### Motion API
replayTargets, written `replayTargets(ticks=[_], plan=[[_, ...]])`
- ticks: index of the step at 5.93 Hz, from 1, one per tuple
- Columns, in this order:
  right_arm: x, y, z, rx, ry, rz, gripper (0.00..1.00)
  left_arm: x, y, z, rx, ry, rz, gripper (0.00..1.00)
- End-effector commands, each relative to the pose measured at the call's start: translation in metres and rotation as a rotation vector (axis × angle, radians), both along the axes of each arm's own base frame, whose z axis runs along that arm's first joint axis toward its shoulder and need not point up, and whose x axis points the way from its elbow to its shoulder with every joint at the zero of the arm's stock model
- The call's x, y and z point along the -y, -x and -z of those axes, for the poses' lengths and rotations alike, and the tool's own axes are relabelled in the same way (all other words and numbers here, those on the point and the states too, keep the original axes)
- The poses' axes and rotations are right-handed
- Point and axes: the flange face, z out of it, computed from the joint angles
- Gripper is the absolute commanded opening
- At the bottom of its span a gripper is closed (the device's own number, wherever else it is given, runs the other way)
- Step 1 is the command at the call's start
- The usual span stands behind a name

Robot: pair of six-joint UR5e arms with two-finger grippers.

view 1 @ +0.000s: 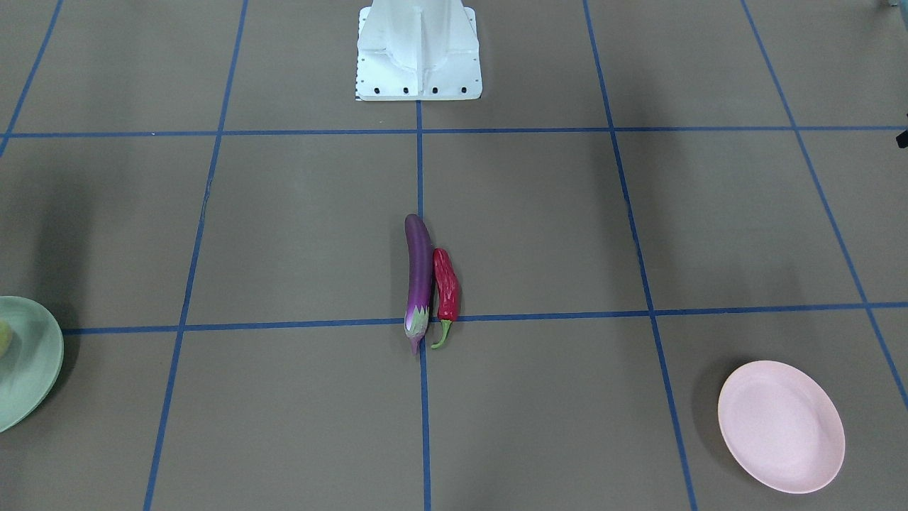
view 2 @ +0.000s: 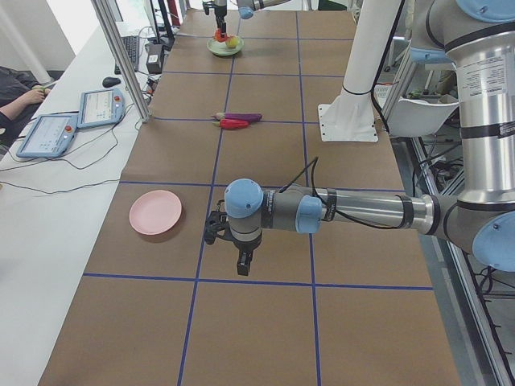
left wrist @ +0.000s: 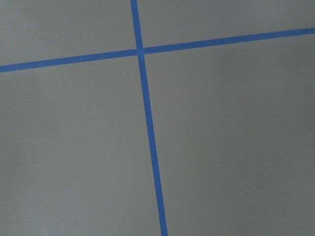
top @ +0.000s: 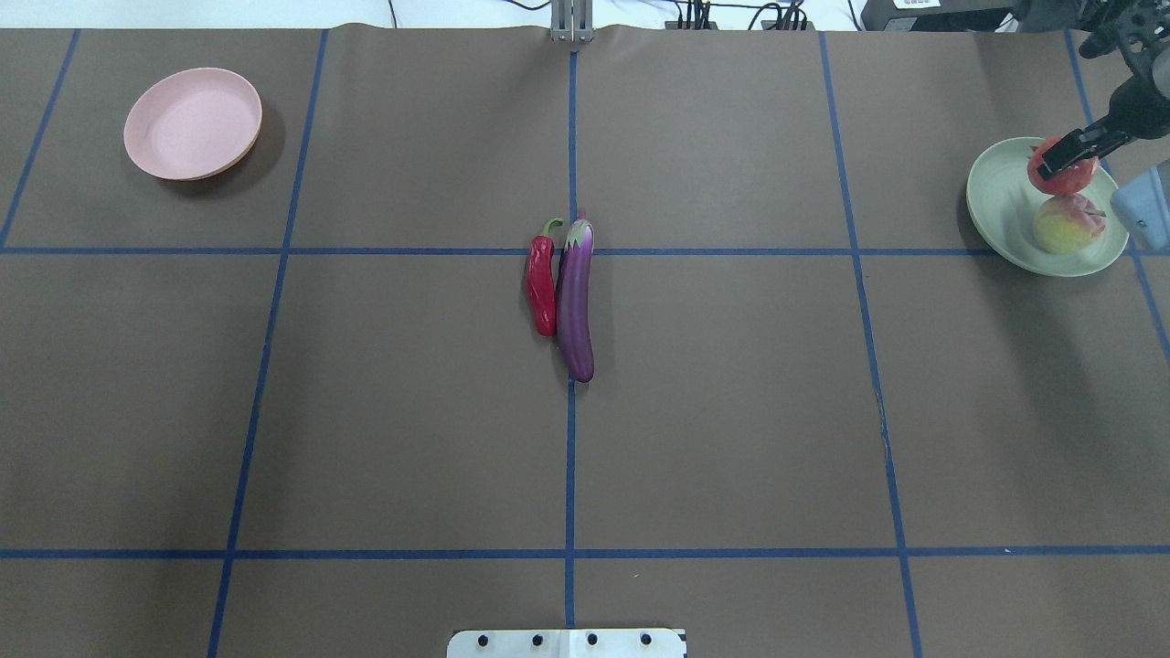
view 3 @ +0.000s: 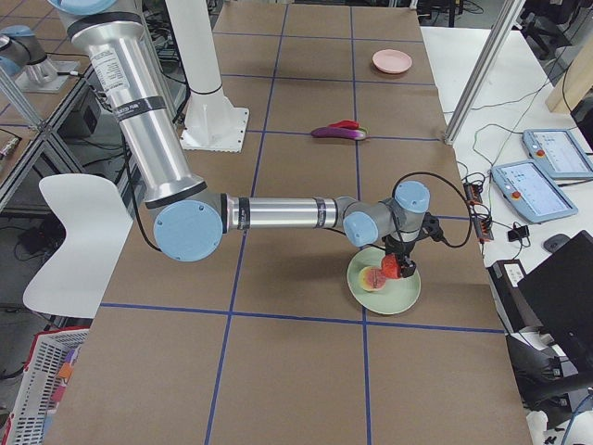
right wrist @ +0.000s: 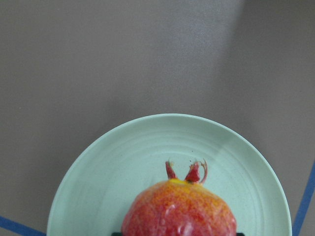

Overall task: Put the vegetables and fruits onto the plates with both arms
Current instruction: 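Carry the pomegranate with the right gripper onto the green plate, then release the pomegranate and raise the right gripper away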

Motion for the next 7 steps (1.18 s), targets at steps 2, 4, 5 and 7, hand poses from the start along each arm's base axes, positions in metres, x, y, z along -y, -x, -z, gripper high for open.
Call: replayTargets(ticks=[2,4,5,7], plan=[[0.004,-0.030,0.018,0.057,0.041,-0.083,1.00,0.005,0.000,0.008,-0.001,-0.010,0.007,1.00],[-0.031,-0.144,0.010,0.082,0.090,-0.140,1.00,0.033,-0.001,0.038,0.000,-0.124,0.008,1.00],[-0.057,-0.196,0.012,0.055,0.123,-0.109,1.00,0.054,-0.003,0.040,-0.005,-0.142,0.012,1.00],[-0.155,-0.217,0.016,0.033,0.201,-0.143,1.00,0.082,-0.007,0.069,-0.033,-0.121,0.080,1.00]])
